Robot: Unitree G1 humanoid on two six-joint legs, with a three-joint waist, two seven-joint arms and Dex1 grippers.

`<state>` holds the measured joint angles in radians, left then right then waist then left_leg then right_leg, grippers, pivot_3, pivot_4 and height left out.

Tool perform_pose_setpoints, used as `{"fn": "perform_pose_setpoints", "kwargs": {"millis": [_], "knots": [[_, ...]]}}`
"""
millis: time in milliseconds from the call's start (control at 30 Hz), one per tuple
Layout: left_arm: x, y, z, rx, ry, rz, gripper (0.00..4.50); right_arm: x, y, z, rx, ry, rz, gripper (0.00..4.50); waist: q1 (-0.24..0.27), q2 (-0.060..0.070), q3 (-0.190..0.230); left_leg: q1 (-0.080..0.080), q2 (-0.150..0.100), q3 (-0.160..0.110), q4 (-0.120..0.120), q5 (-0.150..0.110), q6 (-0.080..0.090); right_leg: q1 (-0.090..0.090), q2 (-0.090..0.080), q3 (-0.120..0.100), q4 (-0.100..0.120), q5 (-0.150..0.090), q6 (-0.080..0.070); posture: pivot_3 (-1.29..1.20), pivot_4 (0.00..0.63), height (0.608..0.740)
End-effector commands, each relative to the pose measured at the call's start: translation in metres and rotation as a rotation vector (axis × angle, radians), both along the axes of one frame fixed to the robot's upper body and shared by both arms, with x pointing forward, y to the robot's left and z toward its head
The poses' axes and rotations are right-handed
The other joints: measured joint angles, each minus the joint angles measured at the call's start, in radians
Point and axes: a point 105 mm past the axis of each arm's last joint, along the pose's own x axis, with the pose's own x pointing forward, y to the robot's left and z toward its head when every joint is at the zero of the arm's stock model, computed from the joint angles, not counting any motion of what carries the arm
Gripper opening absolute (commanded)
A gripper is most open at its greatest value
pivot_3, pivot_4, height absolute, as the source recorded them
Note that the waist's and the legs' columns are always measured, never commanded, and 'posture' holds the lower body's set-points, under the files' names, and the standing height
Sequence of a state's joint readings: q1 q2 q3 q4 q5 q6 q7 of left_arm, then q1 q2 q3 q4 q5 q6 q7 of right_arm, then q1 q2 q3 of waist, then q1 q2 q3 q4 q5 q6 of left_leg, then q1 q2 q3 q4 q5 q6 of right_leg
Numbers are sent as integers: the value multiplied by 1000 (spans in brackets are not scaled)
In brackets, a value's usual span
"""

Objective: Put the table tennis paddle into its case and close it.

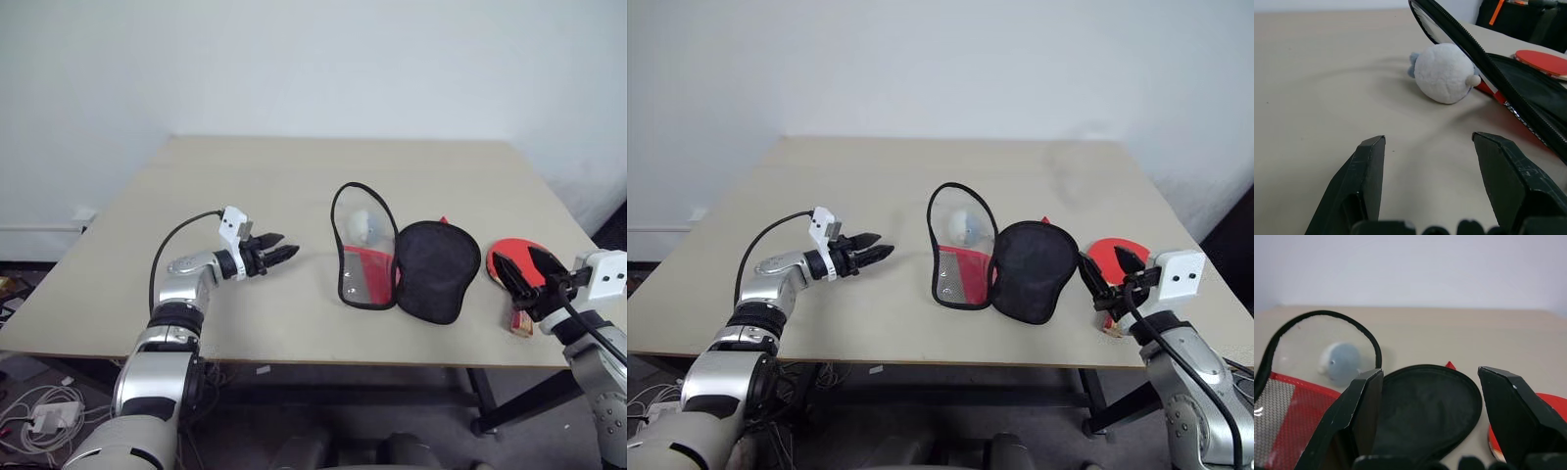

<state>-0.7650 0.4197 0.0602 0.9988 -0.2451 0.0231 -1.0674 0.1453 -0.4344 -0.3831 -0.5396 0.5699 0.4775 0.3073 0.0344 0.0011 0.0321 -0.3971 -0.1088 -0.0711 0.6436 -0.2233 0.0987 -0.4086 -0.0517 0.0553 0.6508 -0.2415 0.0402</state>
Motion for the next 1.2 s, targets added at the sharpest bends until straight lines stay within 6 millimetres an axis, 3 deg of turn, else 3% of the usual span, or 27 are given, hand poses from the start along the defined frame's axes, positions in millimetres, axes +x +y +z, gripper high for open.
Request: {"fn": "perform_pose_setpoints", "kwargs": {"millis": [33, 300, 433, 600, 900, 1200], "knots": [[3, -12, 12, 25, -65, -50, 2988, -3, -3, 11, 5, -51, -38, 3358, 1, -1, 0, 0, 0, 0, 0, 0, 0, 0, 0, 0, 0, 0, 0, 0, 0, 740], [2, -14, 16, 3, -58, -76, 2988, -8, -7, 8, 50, -49, -118, 3358, 0, -1, 1, 0, 0, 0, 0, 0, 0, 0, 0, 0, 0, 0, 0, 0, 0, 740], [-2, -19, 19, -20, -28, -131, 2988, -6, -27, -7, 3, 38, -234, 3358, 0, -1, 1, 0, 0, 1, 0, 0, 0, 0, 0, -2, 1, 0, 0, 0, 0, 740], [-13, -27, 22, -38, 6, -241, 2988, -7, -57, -54, -4, 374, -356, 3358, 1, -1, 1, 0, 0, 1, 1, 0, 0, 1, -1, -3, 0, 0, -1, 0, 0, 740], [-12, -47, 26, -39, -20, -289, 2988, 19, -68, -55, 120, 437, -408, 3358, -7, -1, 1, 0, 0, 1, 0, 0, 0, 0, 0, 2, 1, 0, 0, 0, 0, 740], [-10, -55, 29, -41, -30, -306, 2988, 28, -76, -89, 117, 601, -482, 3358, -7, -1, 1, 0, 0, 2, 0, 0, 0, -1, 0, 3, 2, 1, 0, 0, 0, 740]]}}
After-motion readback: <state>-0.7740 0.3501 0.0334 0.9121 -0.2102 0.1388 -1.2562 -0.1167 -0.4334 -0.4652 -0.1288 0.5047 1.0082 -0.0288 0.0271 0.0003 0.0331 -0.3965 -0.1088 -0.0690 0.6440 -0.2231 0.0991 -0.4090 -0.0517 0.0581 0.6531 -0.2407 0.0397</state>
